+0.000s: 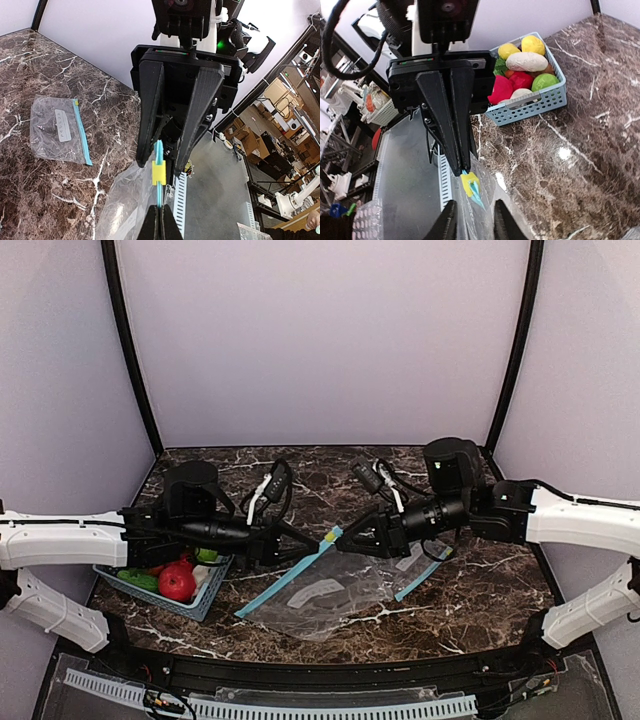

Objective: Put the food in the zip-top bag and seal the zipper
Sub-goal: Hold the zipper food storage bag at the center of the board, then hold the zipper from the zipper food storage bag, then unzip the zipper of the food storage bag.

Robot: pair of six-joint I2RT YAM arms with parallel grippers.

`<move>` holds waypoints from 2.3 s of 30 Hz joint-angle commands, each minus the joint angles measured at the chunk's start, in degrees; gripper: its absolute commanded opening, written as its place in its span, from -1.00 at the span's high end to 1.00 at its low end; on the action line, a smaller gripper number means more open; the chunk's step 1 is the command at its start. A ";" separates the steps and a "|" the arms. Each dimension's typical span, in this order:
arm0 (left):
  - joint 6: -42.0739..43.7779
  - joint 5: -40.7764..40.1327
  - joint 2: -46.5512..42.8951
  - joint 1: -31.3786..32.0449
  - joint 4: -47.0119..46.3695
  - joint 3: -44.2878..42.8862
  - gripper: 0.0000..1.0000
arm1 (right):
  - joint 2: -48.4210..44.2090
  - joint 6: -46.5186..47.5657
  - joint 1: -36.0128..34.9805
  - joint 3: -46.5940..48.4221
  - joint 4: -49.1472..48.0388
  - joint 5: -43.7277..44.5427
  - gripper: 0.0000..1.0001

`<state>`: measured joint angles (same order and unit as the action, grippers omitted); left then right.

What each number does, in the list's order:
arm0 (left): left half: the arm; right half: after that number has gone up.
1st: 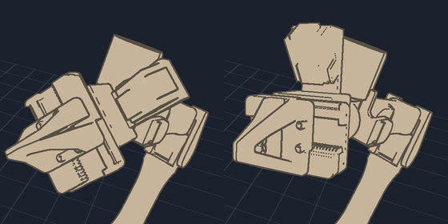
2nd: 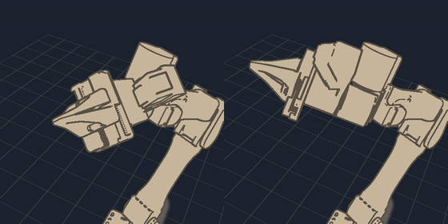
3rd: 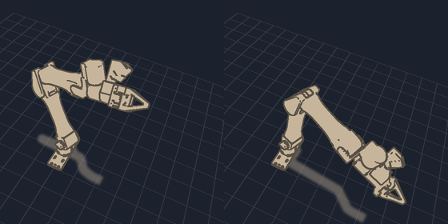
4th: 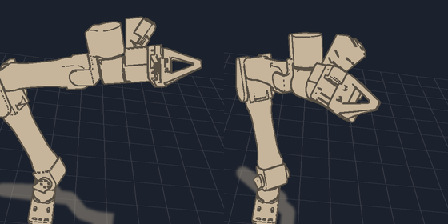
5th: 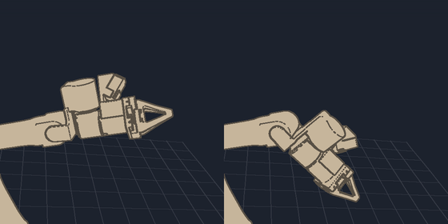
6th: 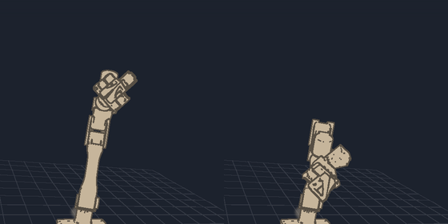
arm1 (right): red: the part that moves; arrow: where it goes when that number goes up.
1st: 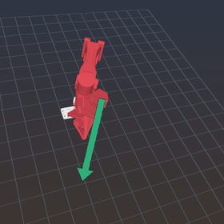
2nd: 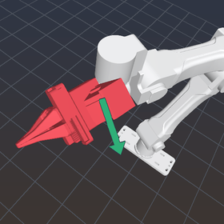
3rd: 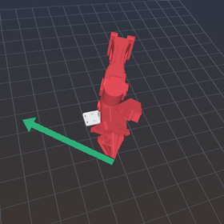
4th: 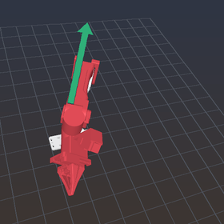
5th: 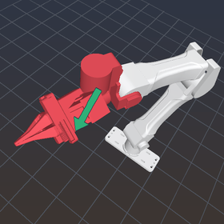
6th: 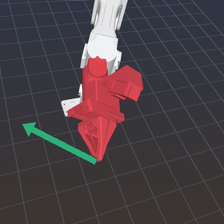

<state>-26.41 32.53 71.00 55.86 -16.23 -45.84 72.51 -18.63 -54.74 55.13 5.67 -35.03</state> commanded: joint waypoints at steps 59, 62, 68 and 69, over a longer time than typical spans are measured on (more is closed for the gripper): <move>4.22 -0.23 4.80 0.13 3.98 -5.83 0.99 | -1.97 -1.99 1.30 -0.11 -3.37 5.31 1.00; 4.69 -0.97 4.50 0.15 4.99 -5.76 0.99 | -3.46 -2.19 1.47 -0.33 -3.19 7.37 1.00; 5.39 -1.78 3.76 0.13 6.63 -5.70 0.99 | -6.06 -2.81 2.11 -1.52 -3.05 11.15 1.00; 5.40 -1.88 3.65 0.15 6.78 -5.74 0.99 | -6.47 -2.97 2.24 -1.82 -2.94 11.85 1.00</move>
<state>-22.24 30.79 76.27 55.86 -14.76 -51.40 69.10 -20.58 -53.89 54.15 4.91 -28.32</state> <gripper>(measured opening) 0.063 0.004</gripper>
